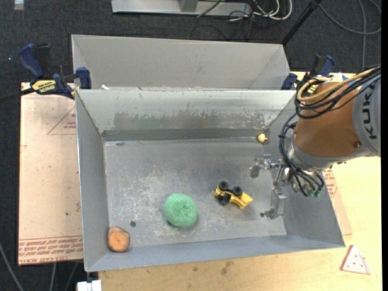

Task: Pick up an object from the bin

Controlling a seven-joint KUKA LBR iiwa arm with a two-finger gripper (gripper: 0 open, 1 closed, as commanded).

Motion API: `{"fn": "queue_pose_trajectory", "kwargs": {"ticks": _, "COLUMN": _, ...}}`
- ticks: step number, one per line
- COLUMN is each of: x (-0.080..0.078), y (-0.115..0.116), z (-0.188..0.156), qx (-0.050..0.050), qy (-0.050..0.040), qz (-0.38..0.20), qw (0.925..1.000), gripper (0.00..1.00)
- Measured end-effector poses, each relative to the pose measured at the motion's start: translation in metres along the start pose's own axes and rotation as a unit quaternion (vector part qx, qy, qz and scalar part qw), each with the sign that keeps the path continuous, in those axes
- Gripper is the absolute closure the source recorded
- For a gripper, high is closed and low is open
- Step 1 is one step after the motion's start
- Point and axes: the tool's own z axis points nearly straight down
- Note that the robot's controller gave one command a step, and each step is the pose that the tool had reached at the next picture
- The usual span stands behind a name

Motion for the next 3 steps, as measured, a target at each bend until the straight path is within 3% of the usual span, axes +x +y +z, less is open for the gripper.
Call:
{"fn": "queue_pose_trajectory", "kwargs": {"ticks": 1, "x": 0.012, "y": 0.021, "z": 0.042, "qx": -0.002, "qy": 0.0029, "qz": -0.085, "qw": 0.9964, "gripper": 0.00}}
{"fn": "queue_pose_trajectory", "kwargs": {"ticks": 3, "x": -0.002, "y": 0.038, "z": 0.056, "qx": -0.002, "qy": 0.0030, "qz": -0.187, "qw": 0.9824, "gripper": 0.00}}
